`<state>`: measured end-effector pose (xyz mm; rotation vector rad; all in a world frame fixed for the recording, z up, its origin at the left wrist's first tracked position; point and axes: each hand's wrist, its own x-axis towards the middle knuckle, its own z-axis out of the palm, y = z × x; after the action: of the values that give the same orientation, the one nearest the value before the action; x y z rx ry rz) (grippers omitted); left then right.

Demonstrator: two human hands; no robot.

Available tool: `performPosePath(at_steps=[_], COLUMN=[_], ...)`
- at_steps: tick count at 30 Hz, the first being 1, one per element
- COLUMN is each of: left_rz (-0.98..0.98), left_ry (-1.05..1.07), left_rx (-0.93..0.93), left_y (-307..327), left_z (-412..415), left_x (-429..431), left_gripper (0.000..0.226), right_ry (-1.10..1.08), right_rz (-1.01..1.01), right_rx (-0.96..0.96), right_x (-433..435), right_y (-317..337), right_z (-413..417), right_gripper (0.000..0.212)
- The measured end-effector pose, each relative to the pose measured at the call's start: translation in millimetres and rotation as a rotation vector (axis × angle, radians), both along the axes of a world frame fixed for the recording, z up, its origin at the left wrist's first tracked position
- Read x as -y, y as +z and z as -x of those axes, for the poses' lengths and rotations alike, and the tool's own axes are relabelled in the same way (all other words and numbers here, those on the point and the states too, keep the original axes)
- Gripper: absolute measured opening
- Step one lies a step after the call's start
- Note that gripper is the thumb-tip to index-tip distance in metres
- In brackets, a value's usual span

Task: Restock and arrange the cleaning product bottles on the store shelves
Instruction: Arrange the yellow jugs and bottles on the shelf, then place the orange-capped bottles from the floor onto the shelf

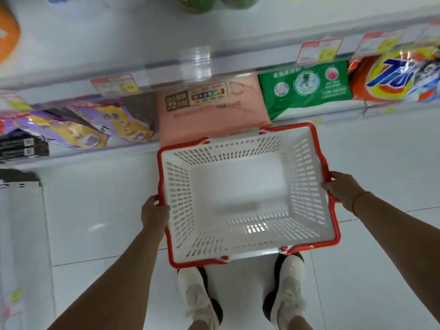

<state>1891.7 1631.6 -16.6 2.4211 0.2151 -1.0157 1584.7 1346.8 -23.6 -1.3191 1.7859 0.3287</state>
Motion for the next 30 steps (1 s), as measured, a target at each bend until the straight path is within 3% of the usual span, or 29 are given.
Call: performPosePath(at_steps=[5,12,15,17,20,22,24,27,30], left_rz=[-0.063,-0.207,-0.18,-0.001,0.38,0.631,0.788,0.817,0.744], left_ry=[-0.031,-0.222,-0.361,-0.537,-0.742,-0.879,-0.971,-1.074,-1.19], left_rx=[0.036,0.081,0.227,0.411,0.624,0.771,0.904,1.017,1.03], left_y=[-16.5,-2.1,29.1,61.4,121.7,157.3,178.3,179.1,159.3], left_z=[-1.0,-0.2,1.5,4.9,16.1,21.3,21.8,18.2,15.7], left_x=[1.5,10.2,40.3,74.3,130.0,168.4,206.8,258.1,296.7], left_gripper=[0.044,0.039,0.048,0.037,0.01,0.011,0.014,0.022,0.036], right_ry=[-0.006,0.087,0.173,0.219,0.369,0.373,0.333,0.321,0.342], right_rz=[0.007,-0.018,-0.024,0.02,0.265,0.489,0.685,0.931,1.135], right_rx=[0.012,-0.002,-0.044,-0.034,0.142,0.31,0.458,0.514,0.502], right_x=[3.1,3.1,6.2,13.4,25.4,33.2,44.5,75.5,115.2], right_y=[-26.7,-12.8,9.5,32.3,82.9,121.7,153.6,174.6,170.8], right_z=[-0.5,0.3,-17.2,-34.9,-63.6,-77.8,-85.1,-88.5,-85.8], right_gripper=[0.043,0.043,0.039,0.045,0.032,0.017,0.025,0.037,0.023])
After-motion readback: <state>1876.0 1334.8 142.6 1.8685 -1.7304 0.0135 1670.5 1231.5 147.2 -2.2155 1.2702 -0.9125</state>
